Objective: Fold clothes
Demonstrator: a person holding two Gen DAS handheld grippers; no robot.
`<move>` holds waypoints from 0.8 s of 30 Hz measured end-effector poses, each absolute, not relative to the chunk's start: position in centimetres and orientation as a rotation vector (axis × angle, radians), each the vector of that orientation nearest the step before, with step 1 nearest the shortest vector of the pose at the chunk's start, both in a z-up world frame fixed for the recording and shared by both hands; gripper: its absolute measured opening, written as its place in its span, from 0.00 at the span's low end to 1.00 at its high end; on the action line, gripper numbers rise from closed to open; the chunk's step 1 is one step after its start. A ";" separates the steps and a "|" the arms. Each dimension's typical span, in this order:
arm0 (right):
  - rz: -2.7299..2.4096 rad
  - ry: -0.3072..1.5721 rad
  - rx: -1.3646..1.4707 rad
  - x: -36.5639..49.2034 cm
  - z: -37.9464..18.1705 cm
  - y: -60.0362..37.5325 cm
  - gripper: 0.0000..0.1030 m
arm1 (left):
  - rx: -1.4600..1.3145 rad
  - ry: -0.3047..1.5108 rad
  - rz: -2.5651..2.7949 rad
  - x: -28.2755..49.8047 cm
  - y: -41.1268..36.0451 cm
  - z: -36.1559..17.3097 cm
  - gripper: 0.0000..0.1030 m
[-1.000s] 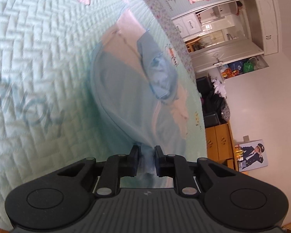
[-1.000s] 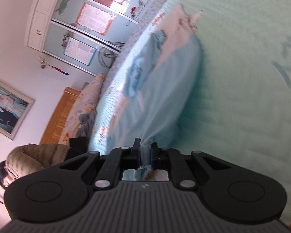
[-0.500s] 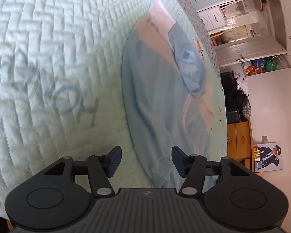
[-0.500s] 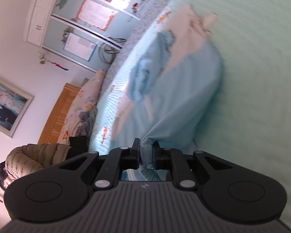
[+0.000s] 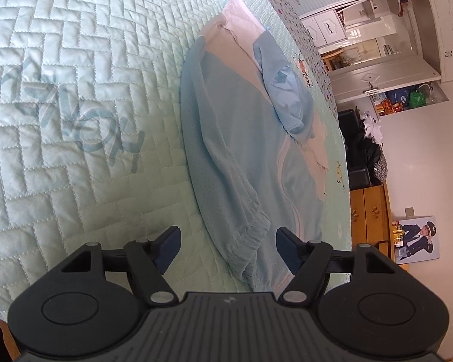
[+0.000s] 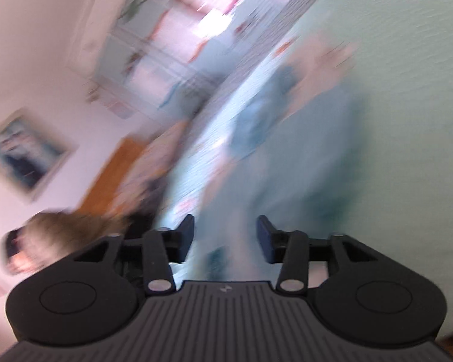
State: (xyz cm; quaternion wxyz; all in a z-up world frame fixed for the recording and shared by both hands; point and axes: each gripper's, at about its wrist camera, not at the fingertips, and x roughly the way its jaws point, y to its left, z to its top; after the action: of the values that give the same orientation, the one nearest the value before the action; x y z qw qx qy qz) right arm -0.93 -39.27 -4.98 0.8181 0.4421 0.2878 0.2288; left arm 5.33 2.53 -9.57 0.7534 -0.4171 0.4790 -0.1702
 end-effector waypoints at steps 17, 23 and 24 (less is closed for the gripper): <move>0.759 0.837 0.779 6.9 -7.2 -24.2 0.54 | -0.948 0.992 -0.327 2.6 5.6 -9.2 0.75; 0.796 0.810 0.917 5.1 -8.3 -26.7 0.55 | -0.962 1.003 -0.298 2.0 7.2 -9.7 0.76; 0.778 0.790 0.947 4.6 -8.5 -27.6 0.56 | -0.962 1.011 -0.302 2.0 7.2 -9.8 0.76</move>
State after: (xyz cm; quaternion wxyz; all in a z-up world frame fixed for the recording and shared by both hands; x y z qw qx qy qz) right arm 4.60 -27.61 -8.51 0.7458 0.4328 0.3607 0.3553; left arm 2.01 7.17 -9.85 0.7557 -0.4411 0.4638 -0.1386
